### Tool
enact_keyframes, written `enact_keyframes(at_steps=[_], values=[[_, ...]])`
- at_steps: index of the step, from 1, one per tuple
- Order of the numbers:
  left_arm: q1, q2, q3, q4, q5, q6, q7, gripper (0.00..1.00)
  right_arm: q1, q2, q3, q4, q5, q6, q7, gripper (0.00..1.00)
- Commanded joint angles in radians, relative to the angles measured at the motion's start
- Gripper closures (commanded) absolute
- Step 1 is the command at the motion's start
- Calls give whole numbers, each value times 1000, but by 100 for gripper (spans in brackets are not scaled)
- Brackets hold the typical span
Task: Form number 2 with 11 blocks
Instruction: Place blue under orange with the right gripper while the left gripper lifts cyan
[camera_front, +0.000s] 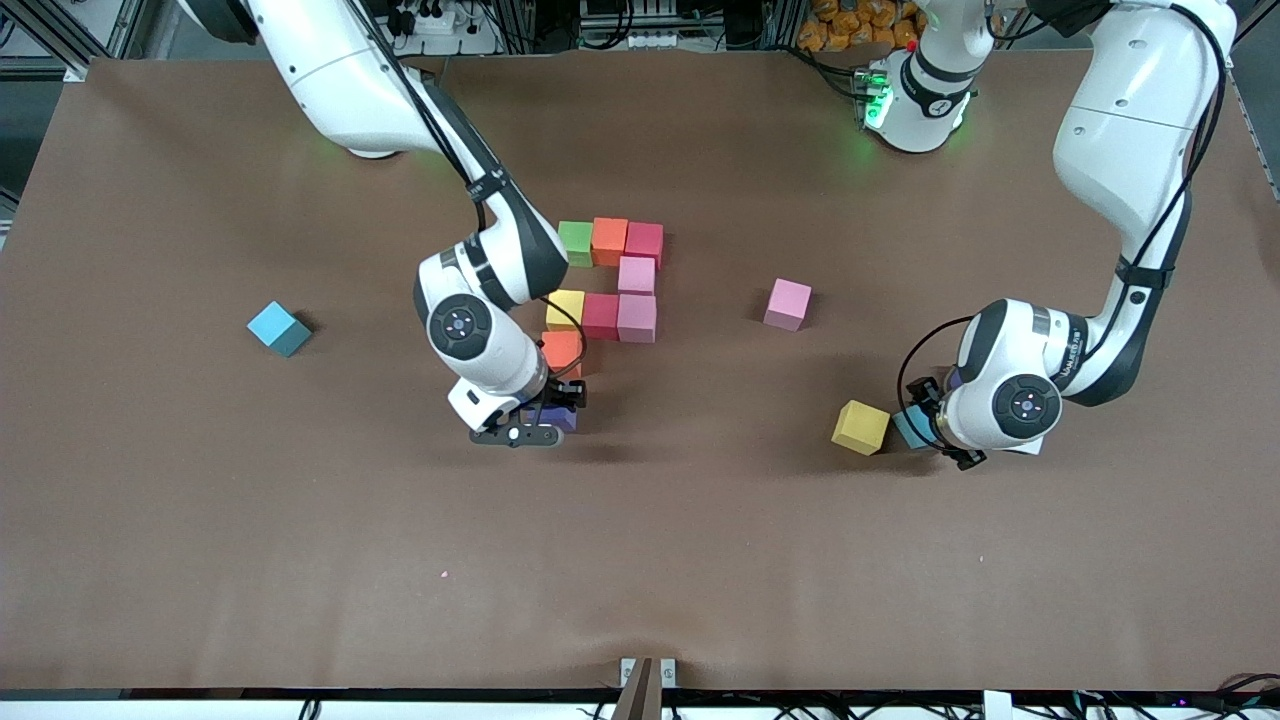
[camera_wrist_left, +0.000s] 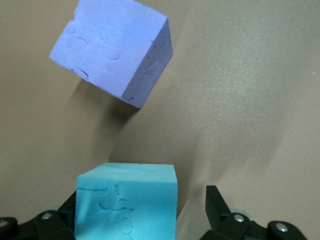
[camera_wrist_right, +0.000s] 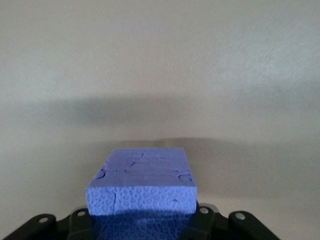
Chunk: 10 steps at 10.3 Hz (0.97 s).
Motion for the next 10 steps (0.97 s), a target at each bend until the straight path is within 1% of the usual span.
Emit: enact_keyframes(at_steps=[1,5,7,8,9,10], values=[[4,-35,-8,-36,23,7,-34,0,40,53,-33,43,-5,-16,14,93],[1,-47,-17,-62,18,13,-34,0,67,62,-36,23,-8,-20,71,93],[-2,-47,-17,-63,18,13,-52,0,74,59,-50,9,-31,-33,67,92],[-4,-47,-16,-63,18,13,-66,10,76,59,-56,7,-49,-49,67,92],[-4,-47,-16,-63,23,13,-66,58,76,59,-56,6,-63,-53,67,92],[-5,-47,-16,-62,24,13,-68,77,76,61,-56,4,-63,-51,70,92]])
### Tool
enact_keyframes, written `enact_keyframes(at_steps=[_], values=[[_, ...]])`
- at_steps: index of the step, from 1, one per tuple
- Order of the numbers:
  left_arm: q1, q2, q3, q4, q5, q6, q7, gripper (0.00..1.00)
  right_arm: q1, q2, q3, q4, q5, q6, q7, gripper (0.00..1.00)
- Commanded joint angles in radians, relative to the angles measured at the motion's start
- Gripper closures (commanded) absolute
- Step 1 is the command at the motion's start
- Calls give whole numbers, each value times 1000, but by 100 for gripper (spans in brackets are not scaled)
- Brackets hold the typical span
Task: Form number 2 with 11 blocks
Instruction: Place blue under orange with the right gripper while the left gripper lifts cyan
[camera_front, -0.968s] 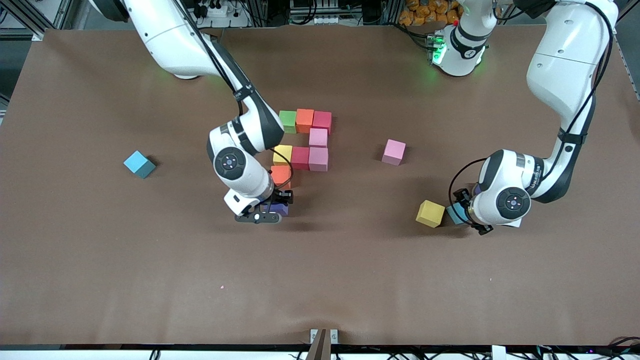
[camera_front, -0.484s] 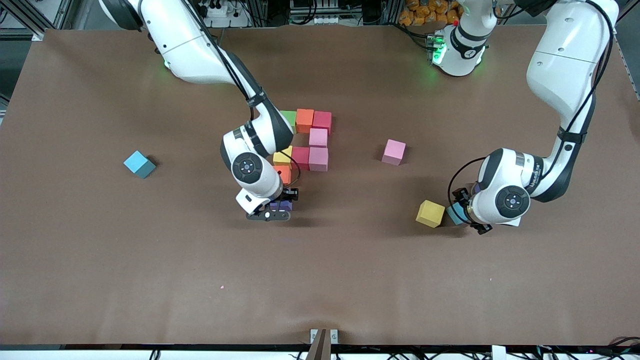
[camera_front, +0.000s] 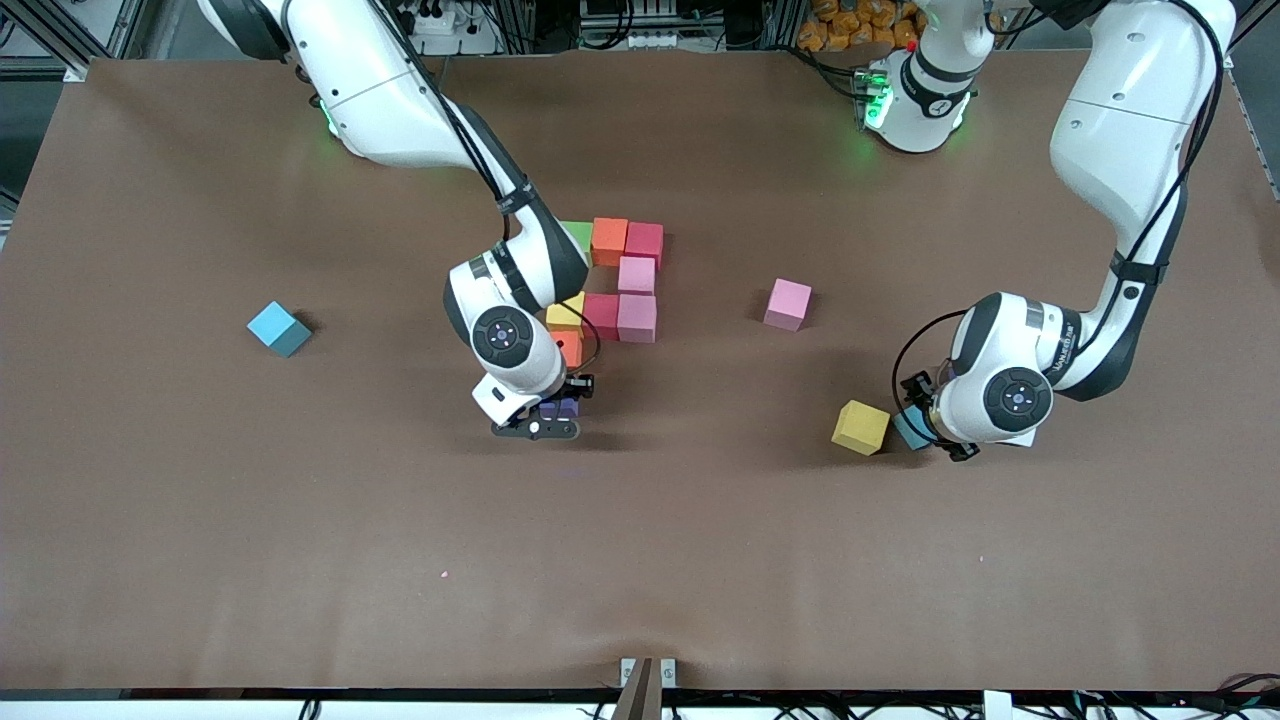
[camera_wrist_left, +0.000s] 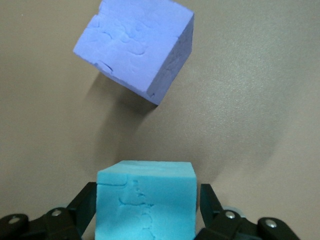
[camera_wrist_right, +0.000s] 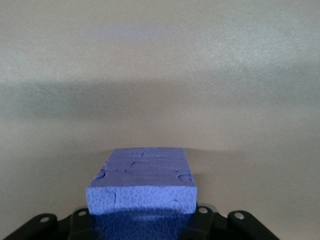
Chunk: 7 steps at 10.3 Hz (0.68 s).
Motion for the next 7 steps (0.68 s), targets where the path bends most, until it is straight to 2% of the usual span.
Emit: enact_keyframes(at_steps=[1,6,7], values=[[-2,-29,-2,-26,26,11,-30,79,25,4,-18,-3,-22,-7,27,92],[-31,-60,-19,36,69,9,69,80,28,5,-16,-3,-21,1,35,92],[-31,-66,-22,44,70,8,96,80,37,13,-16,-3,-24,4,33,89]])
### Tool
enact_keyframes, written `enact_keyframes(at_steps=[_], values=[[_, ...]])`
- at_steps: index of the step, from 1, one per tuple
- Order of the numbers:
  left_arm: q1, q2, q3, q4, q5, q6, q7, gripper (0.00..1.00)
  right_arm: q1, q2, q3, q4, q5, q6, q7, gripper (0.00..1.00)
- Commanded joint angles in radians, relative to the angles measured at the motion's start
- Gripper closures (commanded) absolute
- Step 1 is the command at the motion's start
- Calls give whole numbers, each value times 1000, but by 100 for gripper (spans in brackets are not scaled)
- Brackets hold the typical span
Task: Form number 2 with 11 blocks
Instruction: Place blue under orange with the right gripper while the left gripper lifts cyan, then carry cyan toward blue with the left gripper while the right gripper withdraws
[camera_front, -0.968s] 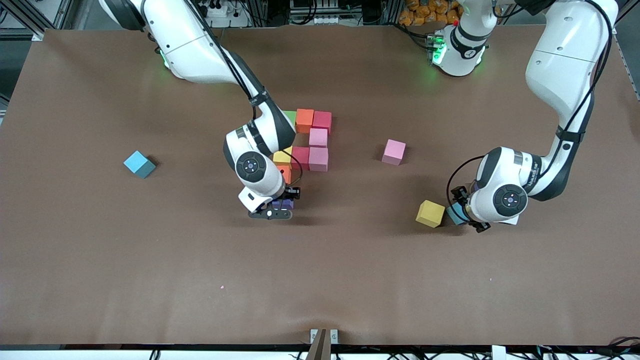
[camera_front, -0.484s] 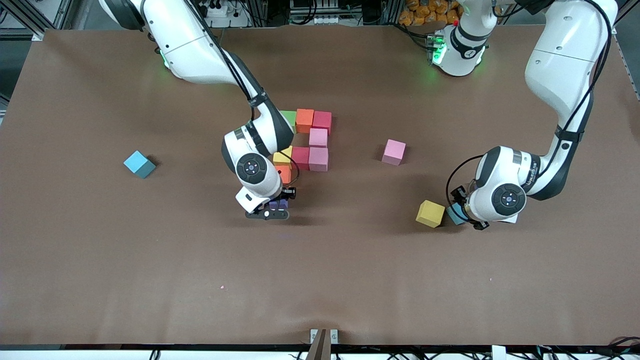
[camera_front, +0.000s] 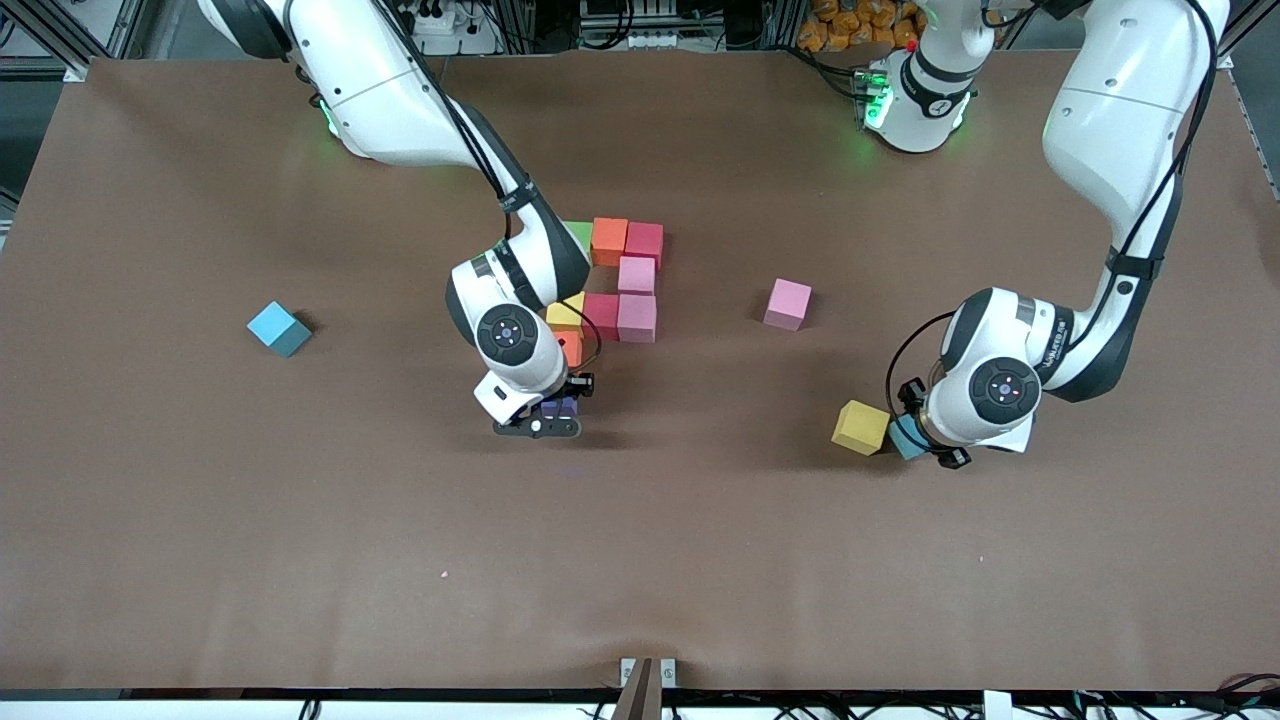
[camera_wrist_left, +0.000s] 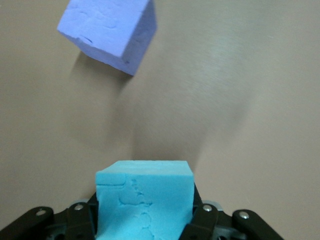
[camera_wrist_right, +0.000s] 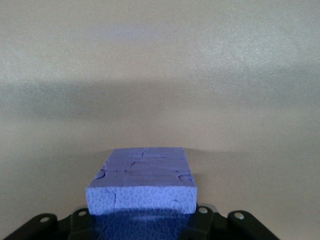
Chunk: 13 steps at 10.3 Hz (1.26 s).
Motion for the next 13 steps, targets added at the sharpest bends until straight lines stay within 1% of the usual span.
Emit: enact_keyframes(at_steps=[1,2,3,6,8,9,11,12,13], values=[[-1,-37,-20,2,26,-10,64,80,34,16,-14,-1,-23,4,24,76],[-8,-35,-35,4,27,-12,115,80,34,21,-14,-1,-48,4,20,24],[-27,-29,-40,30,29,-14,150,80,31,22,-14,-1,-56,4,18,0],[-123,-21,-40,59,33,-15,199,80,31,-7,-11,11,-48,0,15,0],[-194,-9,-40,73,33,-15,215,80,32,-68,-12,5,-53,-26,6,0],[-230,0,-39,86,35,-15,215,80,23,-97,-14,5,-54,-58,-27,0],[-307,41,-34,135,61,-17,217,80,-32,-154,-15,-12,-56,-130,-170,0],[-344,61,-31,152,72,-20,217,80,-61,-195,-17,-29,-56,-166,-233,0],[-381,90,-25,184,78,-20,217,80,-95,-258,-17,-76,-54,-189,-285,0]])
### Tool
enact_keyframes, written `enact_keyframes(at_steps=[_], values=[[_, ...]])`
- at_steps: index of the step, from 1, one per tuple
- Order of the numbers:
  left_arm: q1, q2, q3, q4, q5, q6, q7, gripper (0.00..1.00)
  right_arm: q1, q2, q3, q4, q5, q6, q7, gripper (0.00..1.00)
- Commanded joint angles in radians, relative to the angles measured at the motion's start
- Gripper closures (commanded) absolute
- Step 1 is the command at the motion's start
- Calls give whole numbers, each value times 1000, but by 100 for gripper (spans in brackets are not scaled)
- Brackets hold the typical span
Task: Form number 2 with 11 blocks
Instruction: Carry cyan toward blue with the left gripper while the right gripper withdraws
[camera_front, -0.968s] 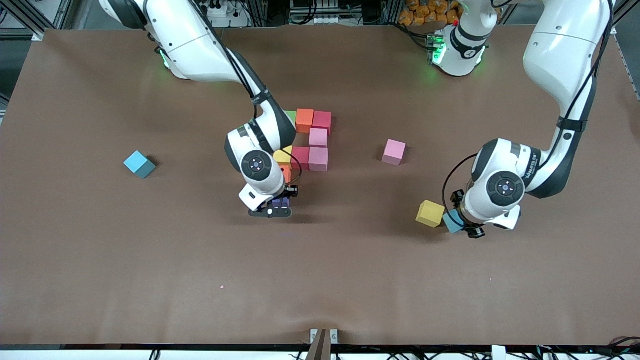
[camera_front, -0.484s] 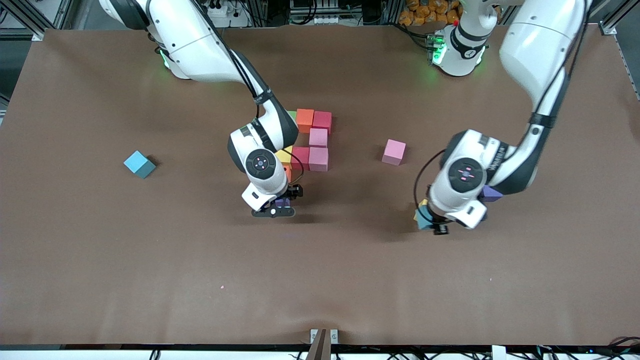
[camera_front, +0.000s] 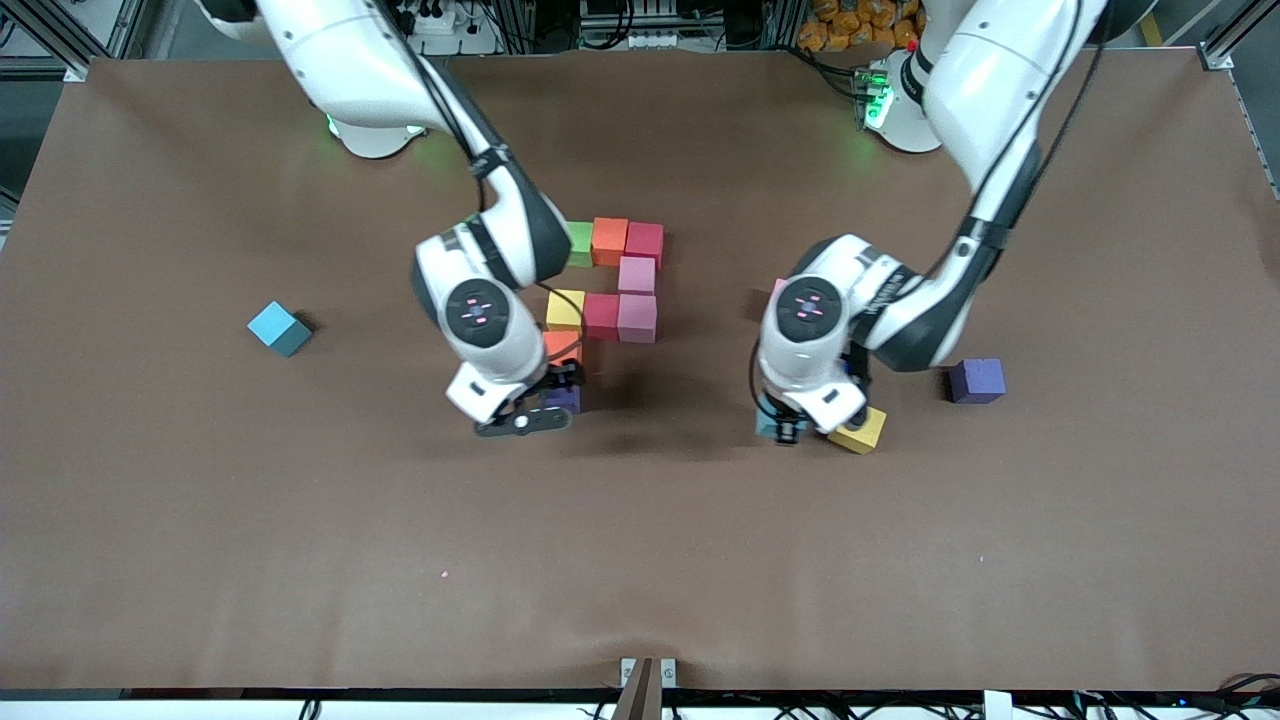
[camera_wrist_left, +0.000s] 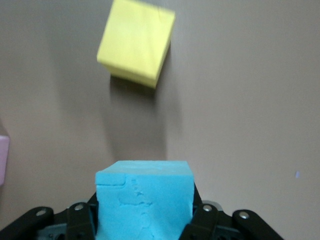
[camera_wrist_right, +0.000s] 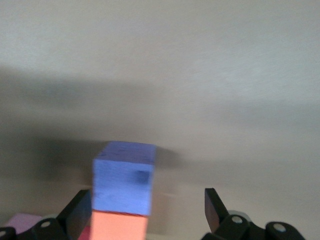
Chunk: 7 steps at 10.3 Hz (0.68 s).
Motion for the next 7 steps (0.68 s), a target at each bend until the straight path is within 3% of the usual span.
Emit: enact_keyframes(at_steps=[1,4,7], values=[[-81,87,24,111,33,-20,11,80,-76,-170,9,-152,-13,-19,-86,0],[-205,170,87,236,-4,-54,6,80,-213,-345,12,-253,-15,-40,-308,0],[-251,211,90,336,-72,-72,2,80,-371,-482,13,-240,-54,-215,-427,0]])
